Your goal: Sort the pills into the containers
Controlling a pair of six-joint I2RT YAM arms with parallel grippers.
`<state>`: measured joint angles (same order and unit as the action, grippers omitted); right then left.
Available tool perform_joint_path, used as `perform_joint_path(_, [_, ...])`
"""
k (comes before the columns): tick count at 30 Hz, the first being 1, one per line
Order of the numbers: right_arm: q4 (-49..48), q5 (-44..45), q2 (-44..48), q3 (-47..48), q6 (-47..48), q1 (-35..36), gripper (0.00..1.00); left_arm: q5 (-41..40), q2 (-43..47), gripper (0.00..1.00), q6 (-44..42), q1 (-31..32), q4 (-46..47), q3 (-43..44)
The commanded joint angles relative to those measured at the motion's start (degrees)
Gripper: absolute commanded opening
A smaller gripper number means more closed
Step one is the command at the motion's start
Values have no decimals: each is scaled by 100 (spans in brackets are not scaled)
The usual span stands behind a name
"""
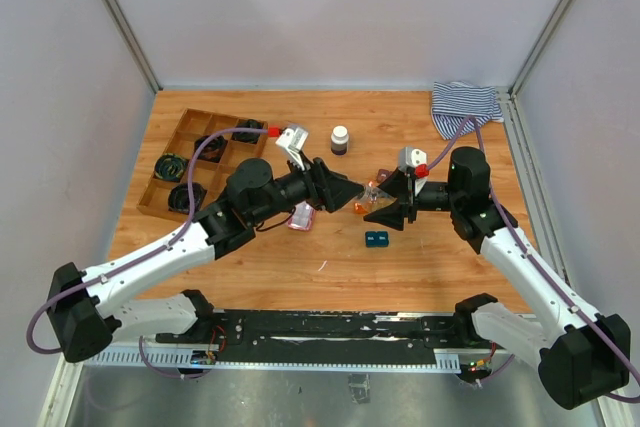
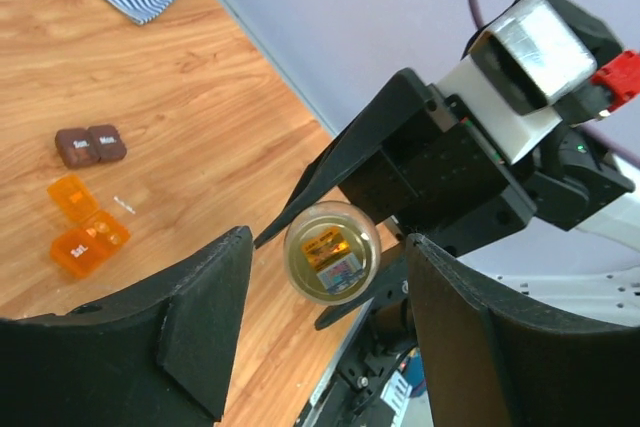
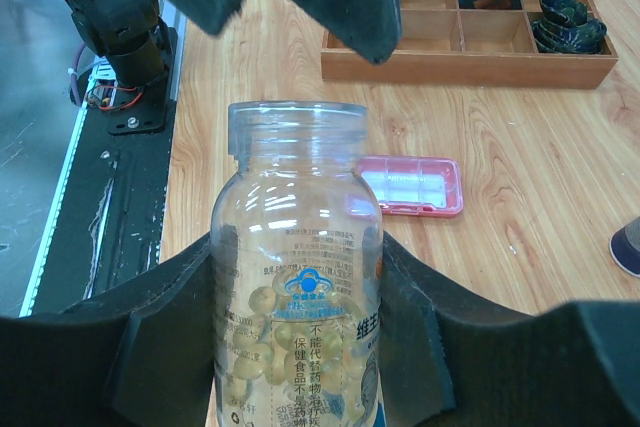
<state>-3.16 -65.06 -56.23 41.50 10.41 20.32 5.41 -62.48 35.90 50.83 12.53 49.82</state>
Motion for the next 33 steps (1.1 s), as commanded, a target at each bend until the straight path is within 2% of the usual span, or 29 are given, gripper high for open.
perform_joint_path(1, [-88, -83, 15, 116, 75, -45, 0, 30, -83, 66, -131, 59, -97, 197])
perform_joint_path(7, [-87, -93, 35, 118, 74, -45, 0, 25, -93, 46, -177, 54, -122, 199])
perform_joint_path(21, [-96, -95, 27, 122, 66, -45, 1, 413, -396, 43, -256, 68, -252, 347])
perform_joint_path(26, [-89, -102, 39, 116, 66, -45, 1, 274, -318, 44, -297, 66, -342, 353])
perform_joint_path(33, [-92, -104, 36, 127, 65, -43, 1, -139, 50, 60, -322, 67, -365, 309])
